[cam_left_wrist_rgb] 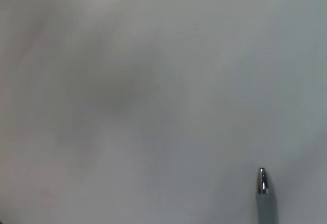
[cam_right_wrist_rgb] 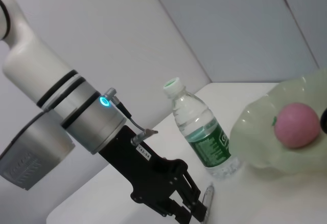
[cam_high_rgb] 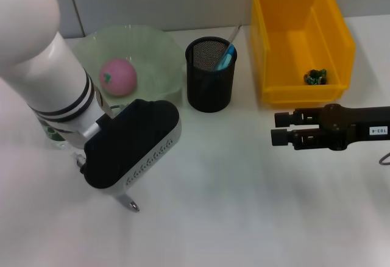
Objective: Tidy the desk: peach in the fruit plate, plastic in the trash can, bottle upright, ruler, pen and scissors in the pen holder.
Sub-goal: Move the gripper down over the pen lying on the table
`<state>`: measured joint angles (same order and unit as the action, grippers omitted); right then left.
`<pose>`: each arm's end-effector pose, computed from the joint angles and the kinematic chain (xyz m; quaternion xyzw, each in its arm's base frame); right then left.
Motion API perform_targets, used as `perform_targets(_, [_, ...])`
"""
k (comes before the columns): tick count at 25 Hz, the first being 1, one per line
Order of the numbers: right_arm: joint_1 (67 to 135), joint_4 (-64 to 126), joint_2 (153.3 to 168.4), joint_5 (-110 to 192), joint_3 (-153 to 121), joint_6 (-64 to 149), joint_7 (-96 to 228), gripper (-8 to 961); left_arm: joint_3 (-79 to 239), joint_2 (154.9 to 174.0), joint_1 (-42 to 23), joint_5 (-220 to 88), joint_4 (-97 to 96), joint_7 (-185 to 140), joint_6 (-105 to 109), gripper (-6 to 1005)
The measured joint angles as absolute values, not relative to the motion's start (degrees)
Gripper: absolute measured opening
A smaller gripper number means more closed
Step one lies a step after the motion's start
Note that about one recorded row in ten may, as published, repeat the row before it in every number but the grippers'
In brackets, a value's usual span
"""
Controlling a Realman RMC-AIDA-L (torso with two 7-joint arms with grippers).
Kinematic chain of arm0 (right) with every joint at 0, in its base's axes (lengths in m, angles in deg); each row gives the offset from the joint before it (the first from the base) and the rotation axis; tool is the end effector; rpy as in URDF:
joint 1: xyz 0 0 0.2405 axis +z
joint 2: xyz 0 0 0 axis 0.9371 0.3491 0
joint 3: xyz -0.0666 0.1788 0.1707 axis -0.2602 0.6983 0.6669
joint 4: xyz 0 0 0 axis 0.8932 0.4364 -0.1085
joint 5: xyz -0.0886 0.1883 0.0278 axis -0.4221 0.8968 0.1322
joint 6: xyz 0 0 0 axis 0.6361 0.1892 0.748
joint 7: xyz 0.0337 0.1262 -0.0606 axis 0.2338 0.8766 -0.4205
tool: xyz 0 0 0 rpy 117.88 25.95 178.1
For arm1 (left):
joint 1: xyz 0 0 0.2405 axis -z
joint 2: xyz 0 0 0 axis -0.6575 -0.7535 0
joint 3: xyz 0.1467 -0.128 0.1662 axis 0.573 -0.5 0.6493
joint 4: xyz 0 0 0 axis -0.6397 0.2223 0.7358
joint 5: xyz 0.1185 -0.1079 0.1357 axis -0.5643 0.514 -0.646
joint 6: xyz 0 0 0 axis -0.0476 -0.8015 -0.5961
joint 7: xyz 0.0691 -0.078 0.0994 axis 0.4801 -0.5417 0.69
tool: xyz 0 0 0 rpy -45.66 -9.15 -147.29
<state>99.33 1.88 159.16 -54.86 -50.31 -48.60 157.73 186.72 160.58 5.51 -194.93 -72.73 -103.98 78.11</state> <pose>0.2732 0.3161 0.0411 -0.9056 0.3271 0.2675 0.0372 -0.1340 0.3451 -0.0542 0.8352 -0.4412 -0.3189 0.0781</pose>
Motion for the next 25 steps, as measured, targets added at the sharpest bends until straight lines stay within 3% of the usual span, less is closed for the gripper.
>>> perform_targets(25, [100.5, 1.9, 159.23, -55.4, -50.8, -48.6, 157.9, 716, 191.8, 160.97, 11.3, -191.4, -62.5, -103.4, 77.1, 292])
